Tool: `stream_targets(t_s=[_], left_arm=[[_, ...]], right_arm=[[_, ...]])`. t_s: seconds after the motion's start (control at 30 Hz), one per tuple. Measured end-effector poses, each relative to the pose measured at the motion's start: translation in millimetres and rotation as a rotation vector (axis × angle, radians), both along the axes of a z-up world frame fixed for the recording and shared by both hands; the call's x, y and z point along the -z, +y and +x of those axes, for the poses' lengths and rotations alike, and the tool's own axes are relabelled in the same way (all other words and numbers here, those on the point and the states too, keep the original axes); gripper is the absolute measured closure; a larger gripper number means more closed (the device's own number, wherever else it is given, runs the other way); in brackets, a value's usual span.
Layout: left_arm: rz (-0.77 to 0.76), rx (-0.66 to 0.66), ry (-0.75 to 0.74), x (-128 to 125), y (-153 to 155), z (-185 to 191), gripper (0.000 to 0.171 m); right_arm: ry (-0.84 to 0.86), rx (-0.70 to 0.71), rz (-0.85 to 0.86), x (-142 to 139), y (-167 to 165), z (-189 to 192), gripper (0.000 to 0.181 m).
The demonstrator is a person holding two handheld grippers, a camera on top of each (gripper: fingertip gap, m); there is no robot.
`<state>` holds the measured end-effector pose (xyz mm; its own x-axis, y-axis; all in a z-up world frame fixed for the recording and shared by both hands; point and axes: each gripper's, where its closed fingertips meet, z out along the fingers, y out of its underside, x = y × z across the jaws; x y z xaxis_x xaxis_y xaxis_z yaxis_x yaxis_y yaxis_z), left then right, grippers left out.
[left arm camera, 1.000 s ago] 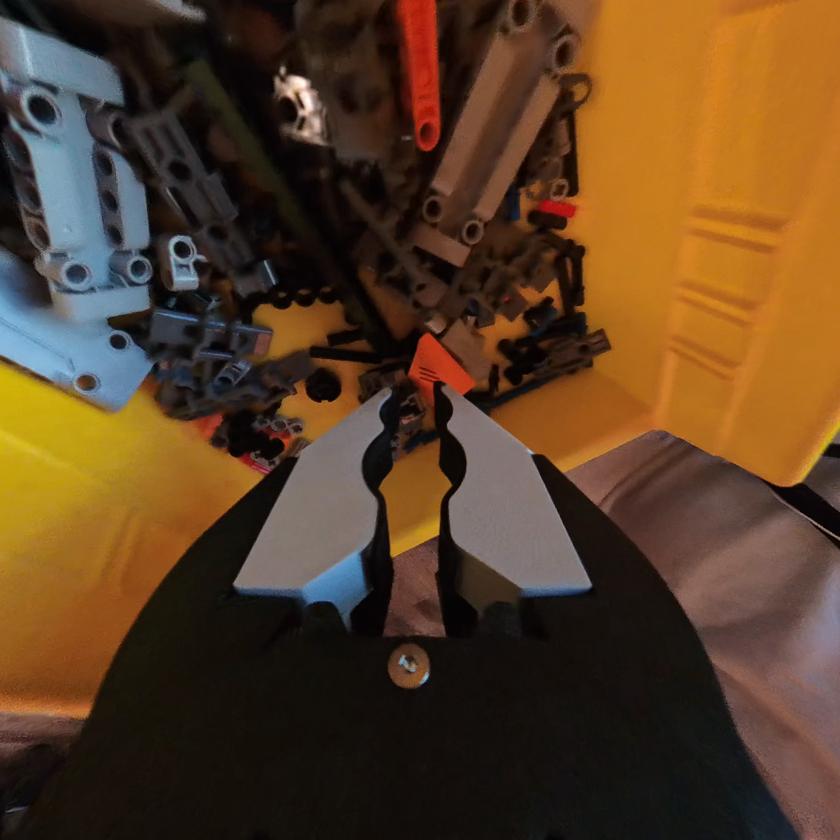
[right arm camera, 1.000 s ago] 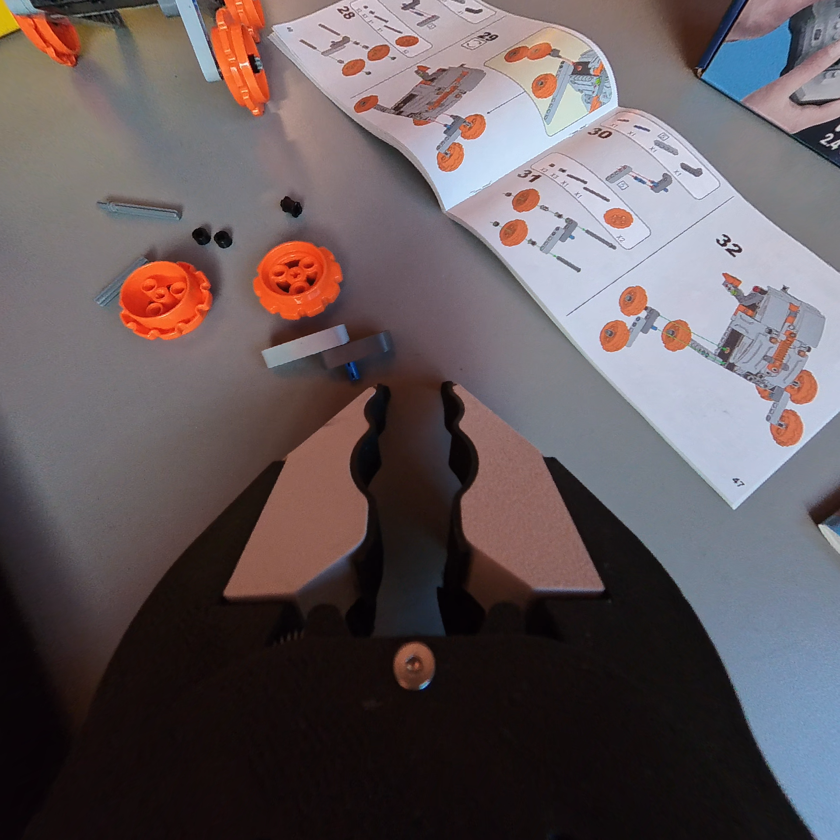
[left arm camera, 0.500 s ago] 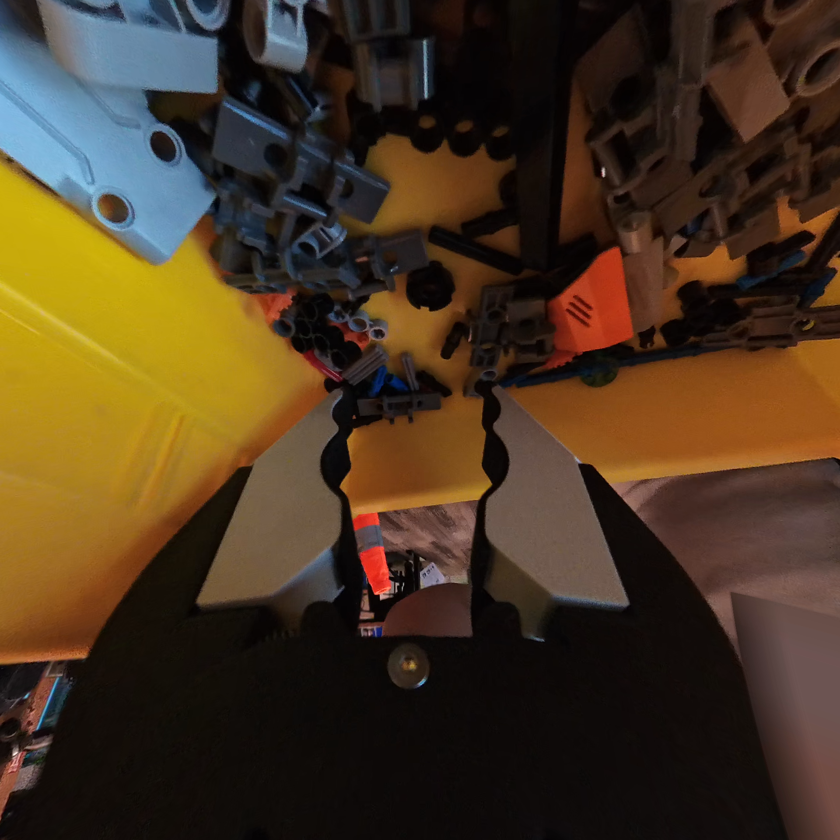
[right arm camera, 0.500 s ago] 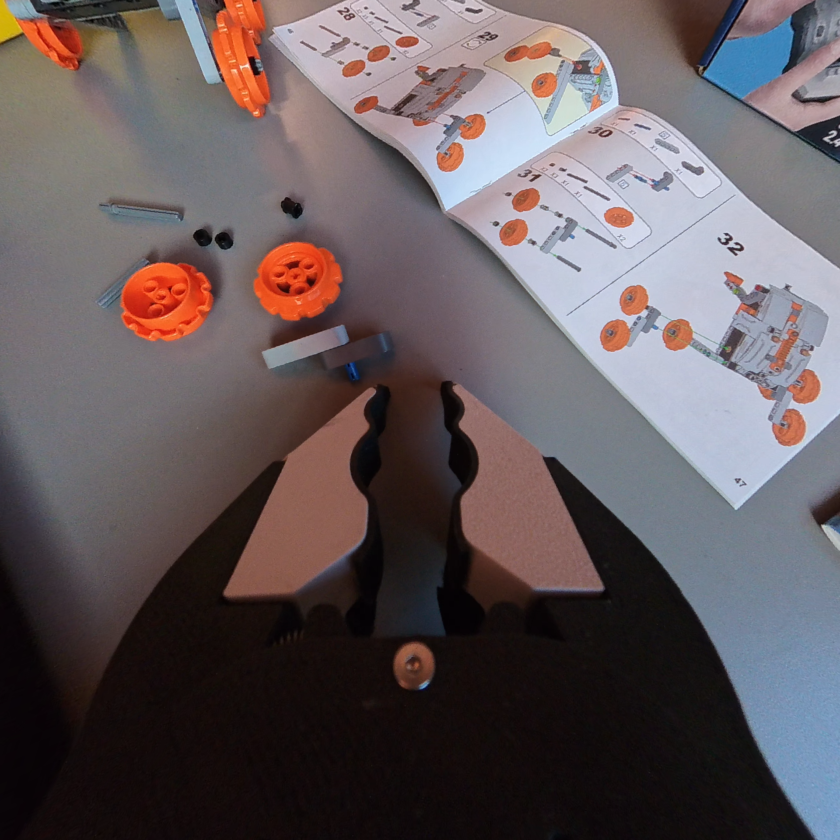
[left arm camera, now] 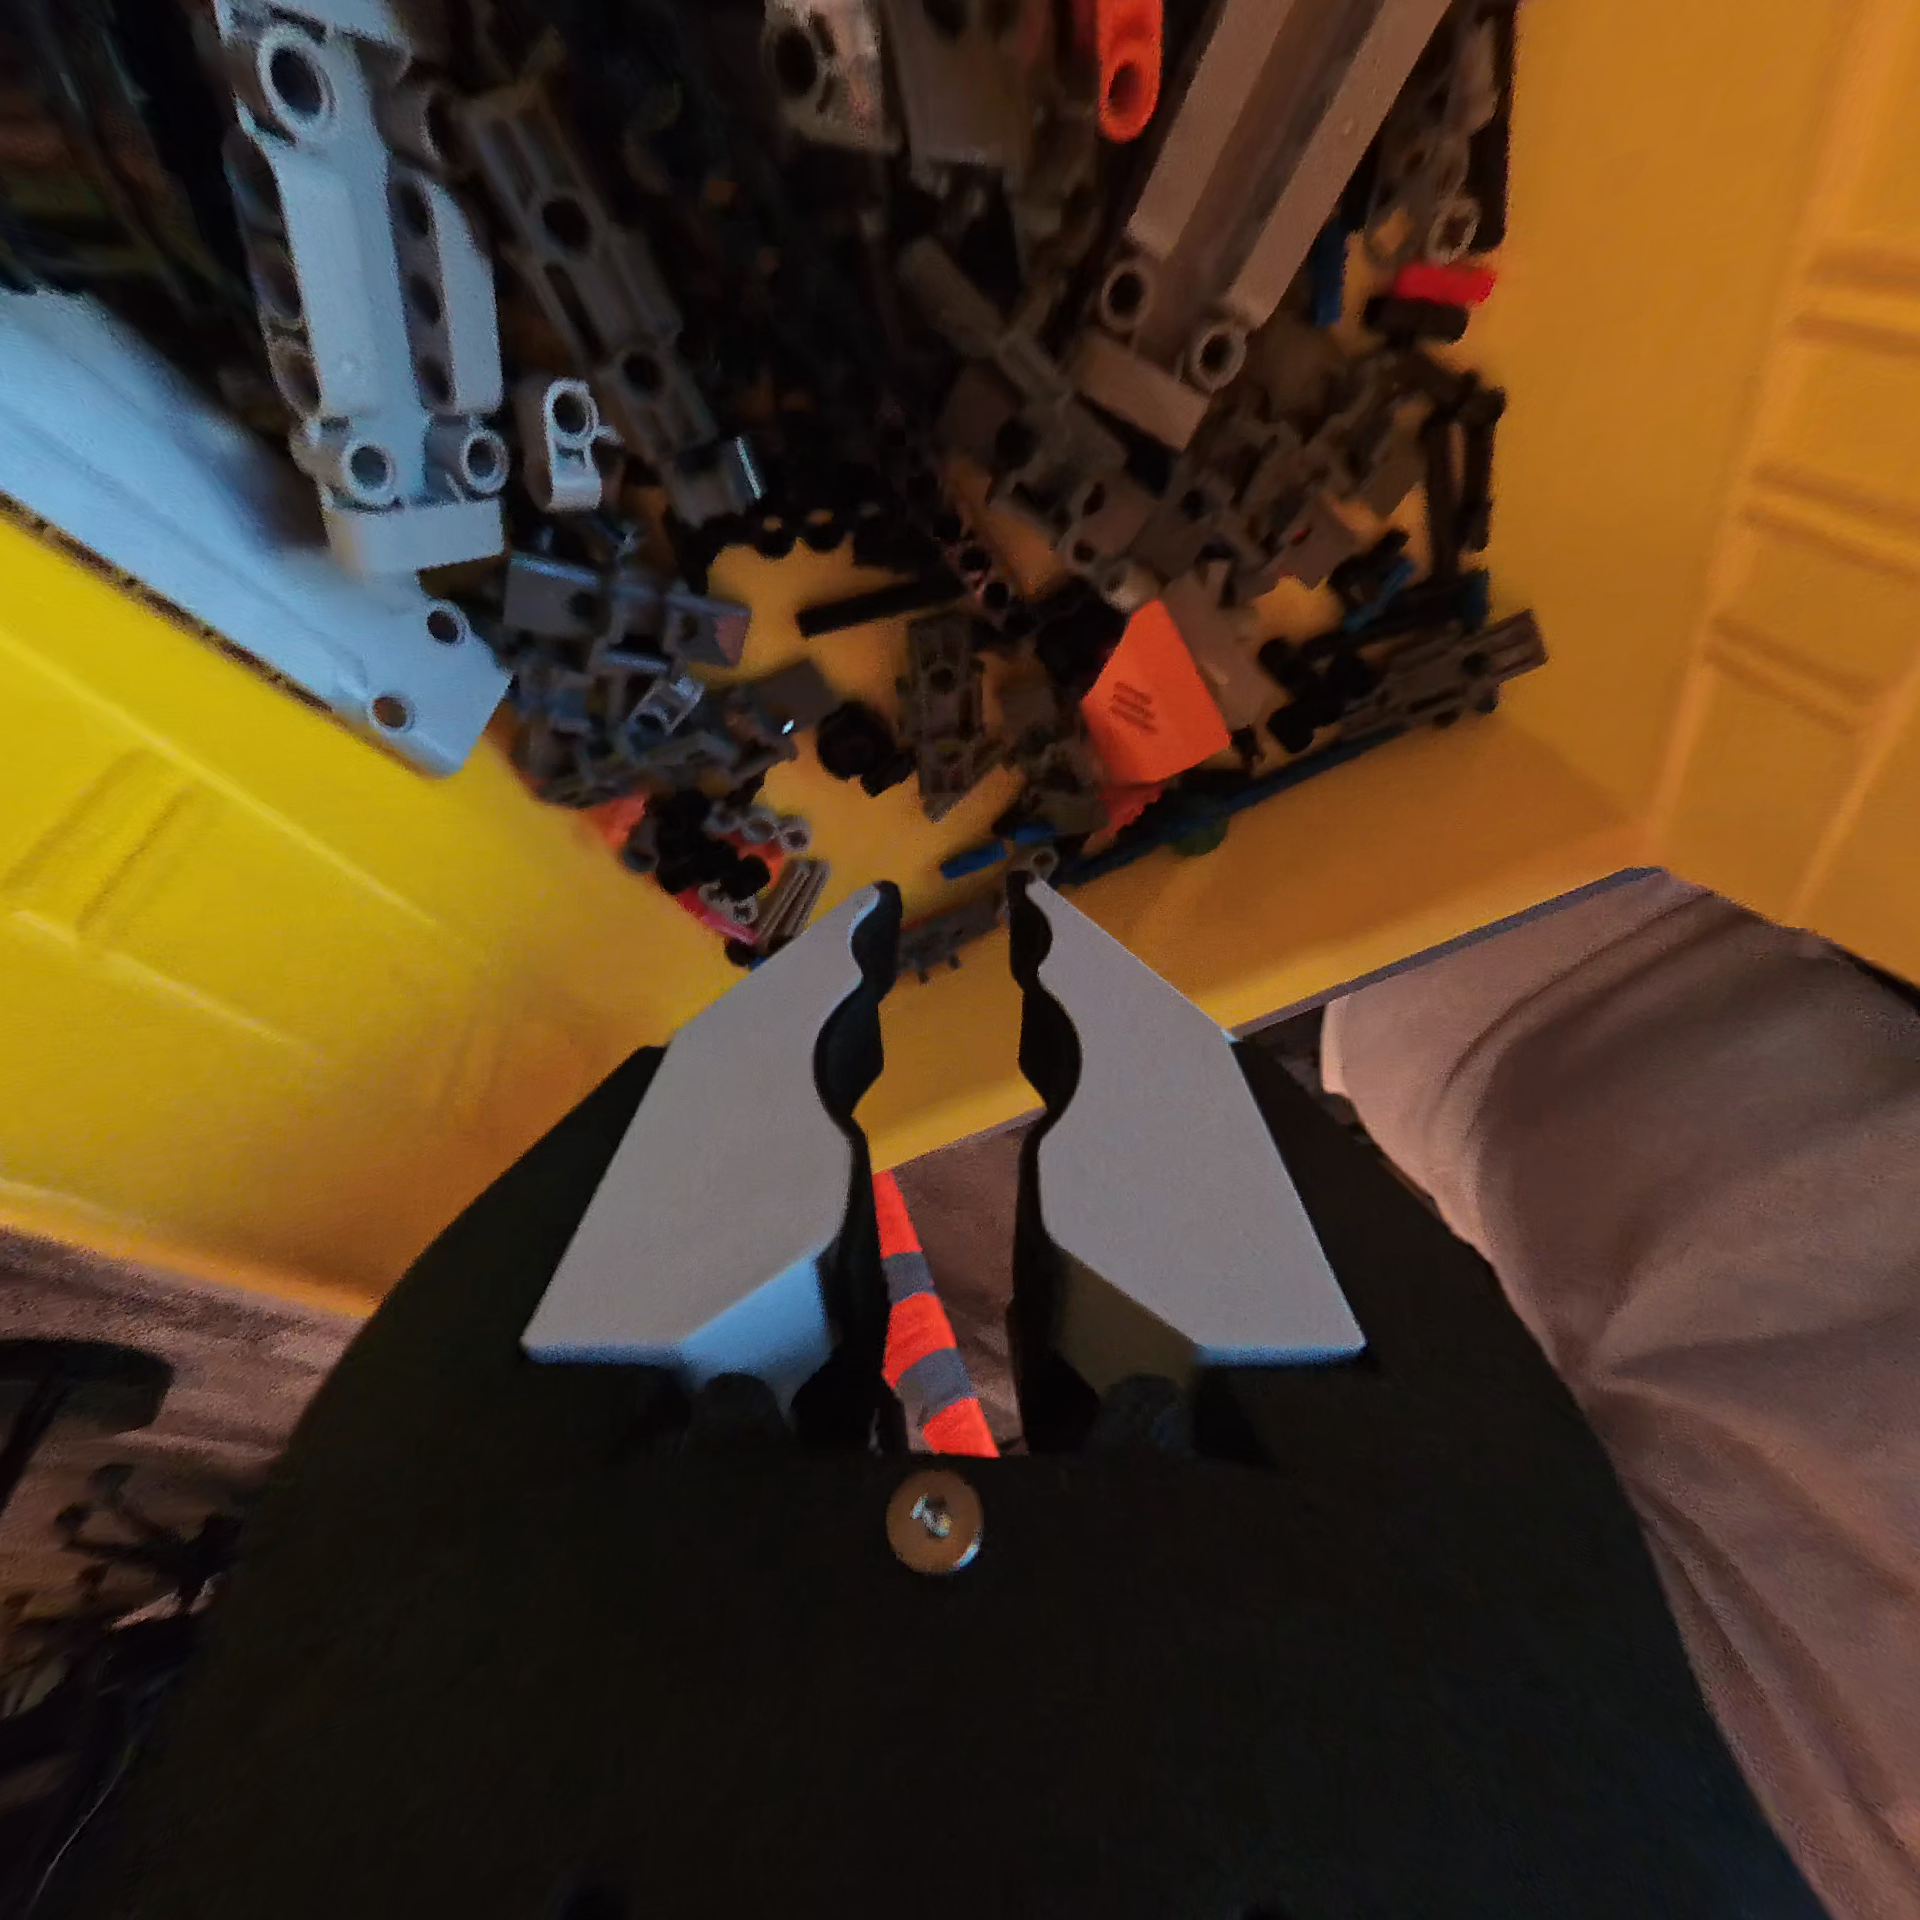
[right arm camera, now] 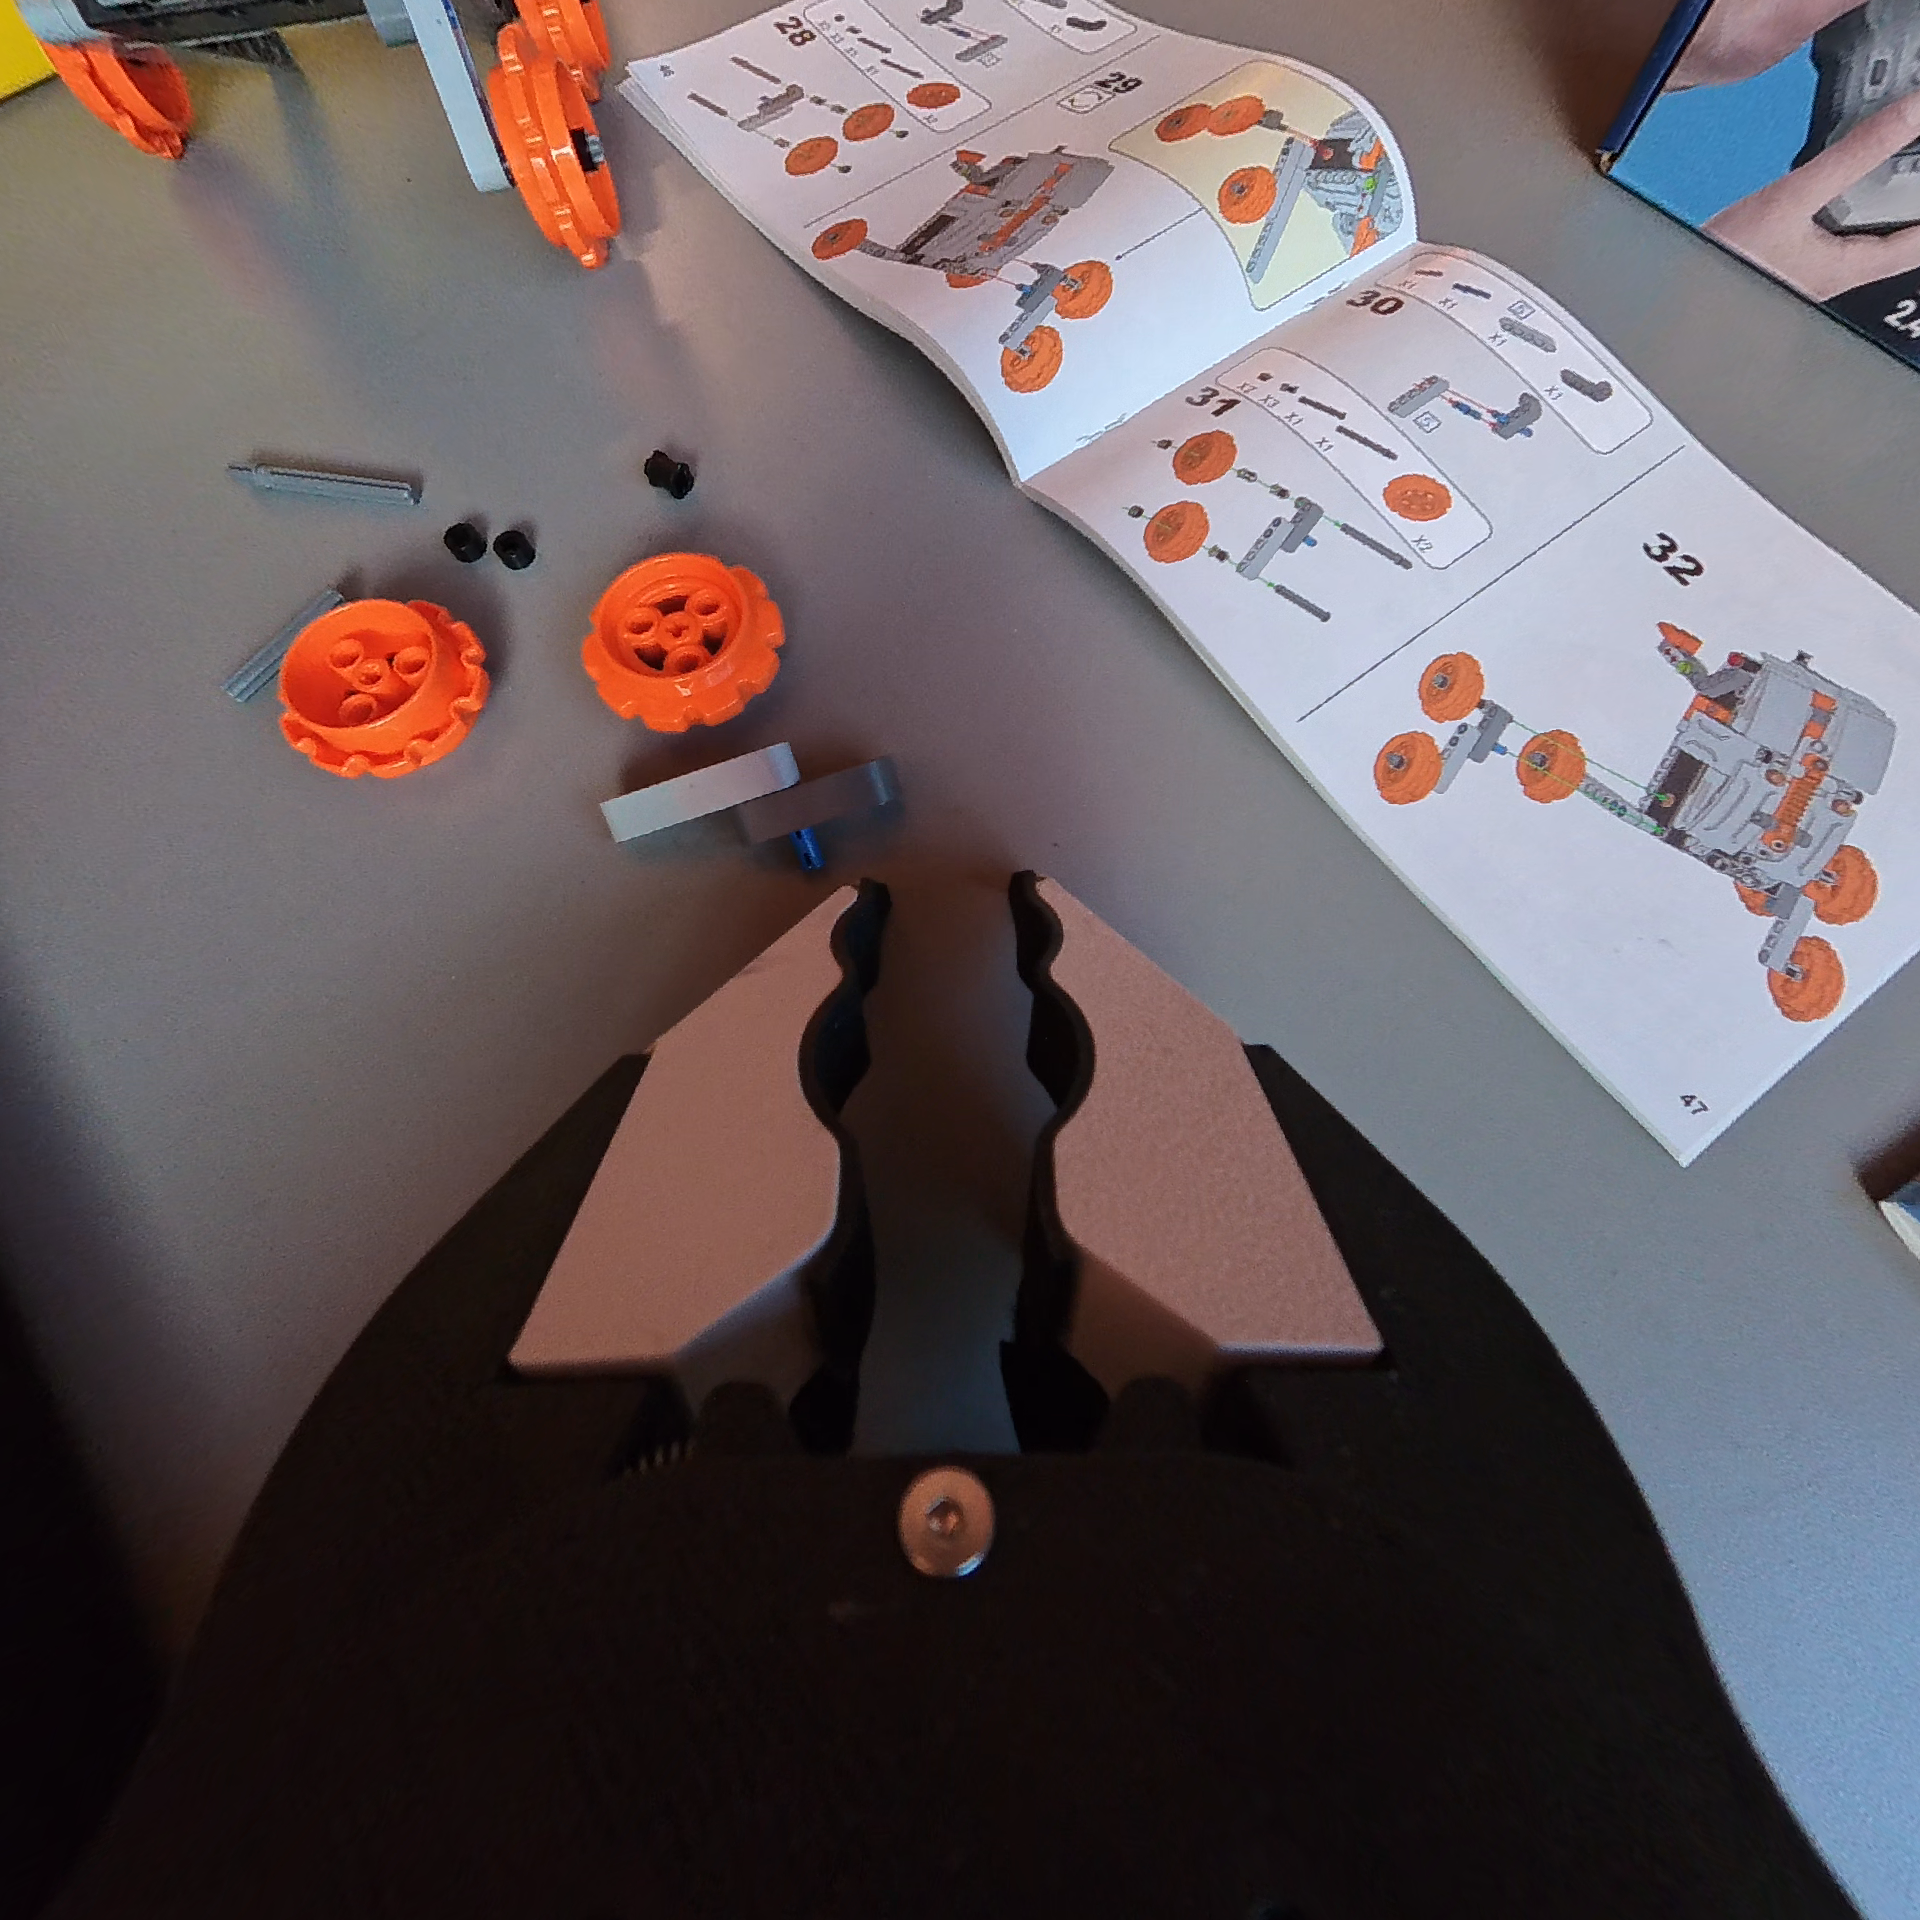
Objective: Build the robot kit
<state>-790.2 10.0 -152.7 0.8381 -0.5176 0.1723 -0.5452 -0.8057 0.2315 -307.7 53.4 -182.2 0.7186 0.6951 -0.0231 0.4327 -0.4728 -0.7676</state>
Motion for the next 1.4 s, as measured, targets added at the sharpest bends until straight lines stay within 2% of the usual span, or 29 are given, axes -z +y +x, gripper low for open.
stream_targets(t_s=[0.13, 0.37, 0.6, 0.73, 0.83, 1.0, 1.07, 1.13, 1.2, 1.3, 1.33, 1.4], left_arm=[[0.041, 0.043, 0.059, -1, -3, -14, 0.158], [0.208, 0.126, 0.05, -3, 3, -19, 0.166], [0.519, 0.152, -0.033, -23, 28, -9, 0.167], [0.66, 0.273, 0.007, -37, 31, -18, 0.164], [0.641, 0.393, 0.027, -39, 27, -23, 0.155], [0.441, 0.674, 0.004, -26, 18, -21, 0.139], [0.383, 0.691, -0.022, -23, 19, -20, 0.137], [0.376, 0.635, -0.097, -28, 21, -15, 0.141], [0.469, 0.559, -0.221, -43, 27, -2, 0.138], [0.751, 0.482, -0.378, -80, 36, 9, 0.144], [0.854, 0.465, -0.398, -92, 36, 8, 0.143], [1.043, 0.422, -0.407, -112, 31, 1, 0.139]], right_arm=[[-0.002, 0.0, 0.002, 0, 0, 0, 0.155], [0.001, 0.0, -0.001, 0, 0, 0, 0.155], [0.001, 0.0, -0.001, 0, 1, 0, 0.155], [0.004, 0.0, -0.003, 0, 1, 0, 0.155], [0.003, 0.0, -0.002, 0, 1, -1, 0.155], [0.003, -0.001, -0.002, 0, 2, -1, 0.155], [0.0, 0.0, 0.001, 0, 2, -1, 0.155], [-0.006, -0.001, 0.007, 0, 2, -1, 0.155], [-0.012, -0.011, 0.012, 0, 0, -1, 0.154], [-0.044, -0.072, 0.023, -2, -6, -3, 0.156], [-0.041, -0.076, 0.049, -10, -6, -4, 0.156], [0.058, -0.075, 0.154, -54, 2, -21, 0.155]])
